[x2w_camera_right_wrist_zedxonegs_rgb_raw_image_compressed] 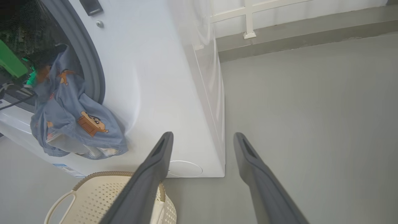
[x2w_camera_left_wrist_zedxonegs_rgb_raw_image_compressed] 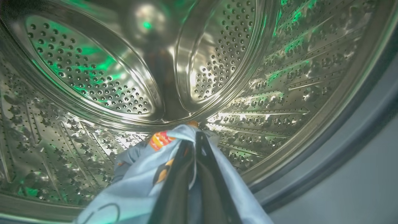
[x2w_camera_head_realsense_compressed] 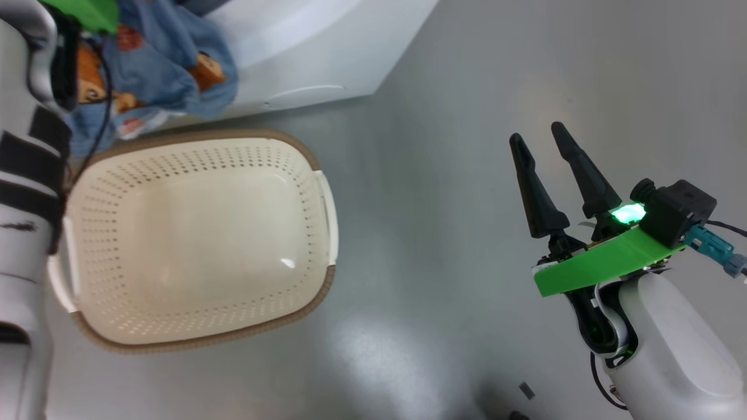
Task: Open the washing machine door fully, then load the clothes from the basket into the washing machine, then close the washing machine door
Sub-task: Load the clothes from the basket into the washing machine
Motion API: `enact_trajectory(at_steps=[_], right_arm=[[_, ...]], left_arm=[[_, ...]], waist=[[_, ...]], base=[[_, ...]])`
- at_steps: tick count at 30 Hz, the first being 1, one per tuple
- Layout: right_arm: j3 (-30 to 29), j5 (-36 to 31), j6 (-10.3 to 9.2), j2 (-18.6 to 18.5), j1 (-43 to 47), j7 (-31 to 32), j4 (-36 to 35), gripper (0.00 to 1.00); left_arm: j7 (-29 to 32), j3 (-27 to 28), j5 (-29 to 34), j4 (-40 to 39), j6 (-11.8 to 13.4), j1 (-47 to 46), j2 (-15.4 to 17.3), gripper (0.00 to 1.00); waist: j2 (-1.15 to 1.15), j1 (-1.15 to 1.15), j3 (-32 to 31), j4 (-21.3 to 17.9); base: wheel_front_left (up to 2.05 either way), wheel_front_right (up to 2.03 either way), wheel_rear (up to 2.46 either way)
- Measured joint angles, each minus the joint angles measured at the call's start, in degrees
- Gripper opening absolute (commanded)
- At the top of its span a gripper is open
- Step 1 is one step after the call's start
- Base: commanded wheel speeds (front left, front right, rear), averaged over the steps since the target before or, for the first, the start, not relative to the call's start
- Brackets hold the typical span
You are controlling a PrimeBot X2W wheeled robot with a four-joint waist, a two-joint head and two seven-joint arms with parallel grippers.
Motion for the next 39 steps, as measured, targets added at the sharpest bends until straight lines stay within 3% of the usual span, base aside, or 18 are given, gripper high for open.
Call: enact_trajectory(at_steps=[7, 13, 17, 18, 19, 27, 39], right_arm=[[0.64, -0.02, 0.0, 0.89, -0.21, 0.0, -0.11, 1.0], [0.68, -0.1, 0.0, 1.4, -0.44, 0.0, -0.15, 1.0], [0.71, -0.48, 0.0, 1.45, -1.2, 0.0, 0.0, 1.0], [0.79, -0.48, 0.0, 1.46, -1.2, 0.0, 0.07, 1.0], [0.9, -0.48, 0.0, 1.48, -1.21, 0.0, 0.16, 1.0], [1.24, -0.48, 0.0, 1.33, -1.22, 0.0, 0.78, 1.0], [1.22, -0.47, 0.0, 0.22, -1.2, 0.0, 1.31, 1.0]], left_arm=[[-0.68, 0.48, 1.24, 1.6, 1.23, -5.52, 1.15, 0.0], [-1.0, 7.4, 4.44, -15.27, 4.75, -6.36, 2.7, 0.0], [-1.01, 10.59, 6.13, -17.67, 4.8, -3.44, 2.05, 0.03], [-1.01, 10.99, 6.42, -17.06, 4.8, -2.3, 1.82, 0.35], [-1.01, 11.48, 6.45, -15.39, 4.8, -1.49, 1.45, 1.0], [1.24, 10.89, 6.12, 1.91, 3.04, -1.34, -1.27, 1.0], [-0.57, 10.04, 4.72, 8.37, -0.3, -0.54, -3.25, 1.0]], waist=[[0.0, 0.0, 2.84, -3.56], [0.0, -0.01, 4.46, -5.07], [0.0, -0.01, 4.39, -5.32], [0.0, -0.01, 4.24, -5.26], [0.0, -0.01, 4.06, -5.2], [0.0, -0.01, 2.01, -4.3], [0.0, -0.02, -2.87, -1.86]], base=[[0.0, 0.0, 0.0], [0.0, 0.0, 0.0], [0.0, 0.0, 0.0], [0.0, 0.0, 0.0], [0.0, 0.0, 0.0], [0.0, 0.0, 0.0], [0.0, 0.0, 0.0]])
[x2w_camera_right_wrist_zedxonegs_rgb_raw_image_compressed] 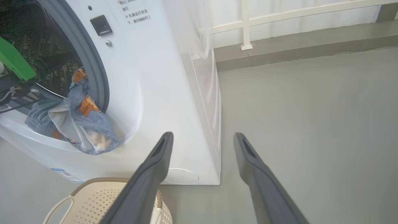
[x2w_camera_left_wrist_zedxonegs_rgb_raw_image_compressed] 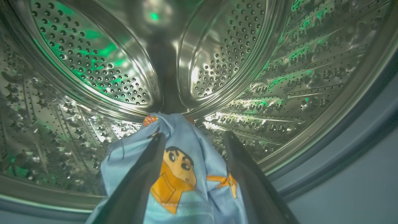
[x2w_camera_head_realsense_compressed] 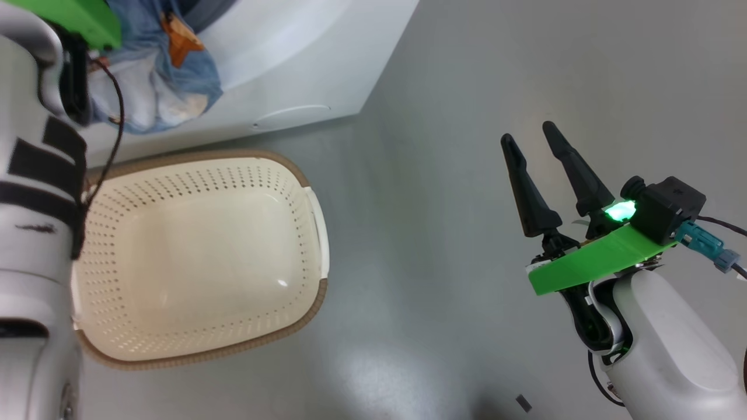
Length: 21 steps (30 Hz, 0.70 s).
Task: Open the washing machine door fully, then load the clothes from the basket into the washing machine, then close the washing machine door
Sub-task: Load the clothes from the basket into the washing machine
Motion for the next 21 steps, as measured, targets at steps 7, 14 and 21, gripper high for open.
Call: enact_trajectory(at_steps=[7, 14, 21], right_arm=[[-0.21, 0.08, 0.0, -0.66, 0.27, 0.0, 0.69, 1.0], [-0.63, 0.11, 0.0, -1.35, 1.33, 0.0, 1.31, 1.0], [-1.35, 0.59, 0.0, -2.16, 4.72, 0.0, 2.34, 1.0]], left_arm=[[-0.14, 0.46, -0.32, -3.69, -0.92, 5.74, -1.16, 1.0], [-0.36, 2.46, -0.54, -11.23, -1.07, 16.06, -1.99, 1.0], [-0.36, 4.09, 0.62, -19.38, -1.51, 26.13, -2.71, 1.0]], waist=[[0.0, 0.0, -3.28, 1.75], [0.0, 0.0, -8.07, 3.91], [0.0, -0.01, -13.38, 5.95]], base=[[0.0, 0.0, 0.0], [0.0, 0.0, 0.0], [0.0, 0.0, 0.0]])
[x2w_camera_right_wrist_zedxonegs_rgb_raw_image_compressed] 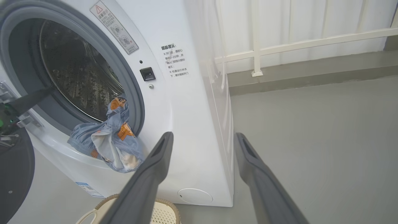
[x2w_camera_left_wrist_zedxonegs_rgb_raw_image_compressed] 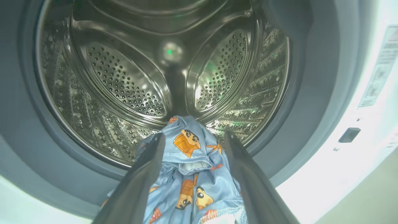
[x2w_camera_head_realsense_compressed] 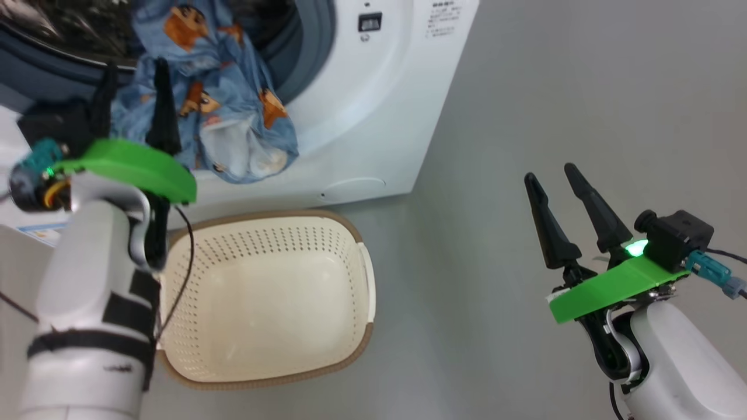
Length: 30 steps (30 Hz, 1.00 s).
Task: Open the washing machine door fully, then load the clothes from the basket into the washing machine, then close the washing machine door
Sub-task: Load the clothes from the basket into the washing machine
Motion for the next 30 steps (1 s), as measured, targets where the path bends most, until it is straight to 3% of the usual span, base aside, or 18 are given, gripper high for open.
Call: enact_trajectory(at_steps=[14, 30], right_arm=[[-0.88, 0.48, 0.0, -1.82, 4.48, 0.0, 0.71, 1.0], [-0.93, 0.54, 0.0, -2.47, 6.26, 0.0, 0.74, 1.0]], left_arm=[[0.01, 3.13, 1.54, -15.56, -0.82, 21.46, -0.66, 1.0], [0.0, 6.73, 2.04, -26.62, -0.48, 35.72, -1.36, 1.0]], waist=[[0.0, 0.0, -9.29, 4.15], [0.0, 0.01, -13.85, 7.86]], base=[[0.0, 0.0, 0.0], [0.0, 0.0, 0.0]])
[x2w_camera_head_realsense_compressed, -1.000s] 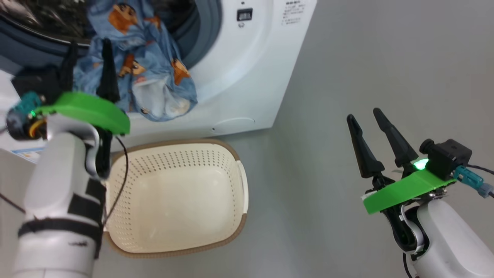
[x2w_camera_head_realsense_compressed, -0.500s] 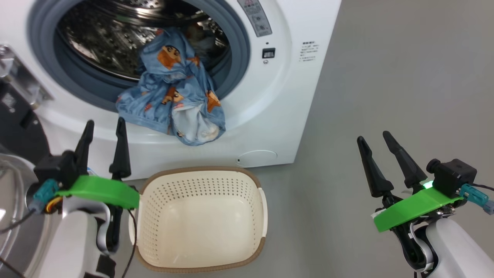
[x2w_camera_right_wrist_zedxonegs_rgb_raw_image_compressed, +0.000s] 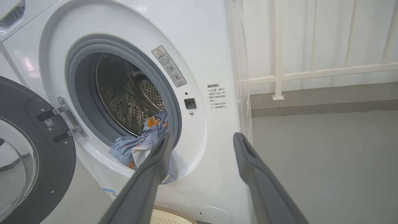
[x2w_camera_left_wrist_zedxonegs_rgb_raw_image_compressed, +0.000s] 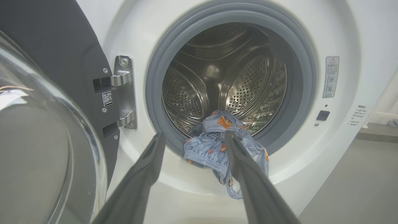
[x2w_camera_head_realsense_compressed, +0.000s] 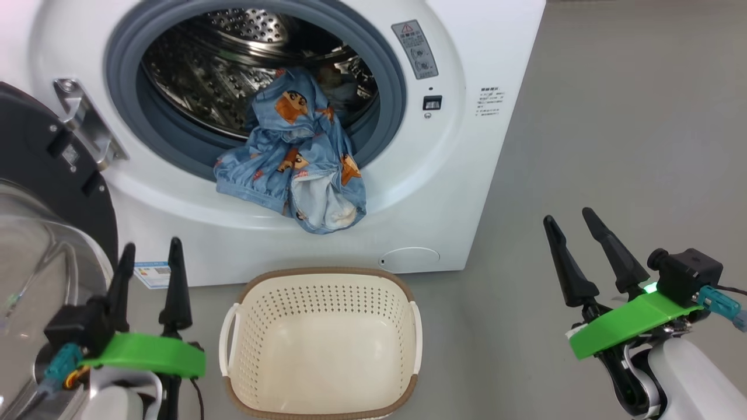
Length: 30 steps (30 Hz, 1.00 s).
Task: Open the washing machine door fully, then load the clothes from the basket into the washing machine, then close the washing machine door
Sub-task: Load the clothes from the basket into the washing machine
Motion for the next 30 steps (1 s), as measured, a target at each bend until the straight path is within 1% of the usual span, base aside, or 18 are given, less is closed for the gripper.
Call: enact_trajectory(at_steps=[3, 10, 15, 23, 30], right_arm=[[0.01, 0.18, 0.0, -0.29, 0.99, 0.0, 0.0, 1.0], [0.15, 0.26, 0.0, -0.59, 1.26, 0.0, 0.0, 1.0], [0.19, 0.34, 0.0, -0.85, 1.27, 0.0, -0.01, 1.0], [0.2, 0.34, 0.0, -1.02, 1.27, 0.0, -0.01, 1.0], [0.12, 0.34, 0.0, -1.04, 1.27, 0.0, 0.01, 1.0]], left_arm=[[0.0, 0.14, 0.0, -1.24, 0.04, 2.31, -0.42, 1.0], [0.0, 0.08, 0.01, -3.7, 1.09, 5.53, -0.97, 1.0], [0.01, -0.11, 0.01, -4.57, 1.13, 5.76, -0.98, 1.0], [0.04, -0.3, 0.0, -5.68, 2.03, 6.76, -0.97, 1.0], [0.1, -0.3, -0.19, -6.26, 2.27, 6.76, -0.96, 1.0]], waist=[[0.0, 0.0, -0.65, 0.24], [0.0, 0.0, -1.47, 0.28], [0.0, 0.0, -1.64, 0.19], [0.0, 0.0, -1.62, -0.11], [0.0, 0.0, -1.24, -0.37]], base=[[0.0, 0.0, 0.0], [0.0, 0.0, 0.0], [0.0, 0.0, 0.0], [0.0, 0.0, 0.0], [0.0, 0.0, 0.0]])
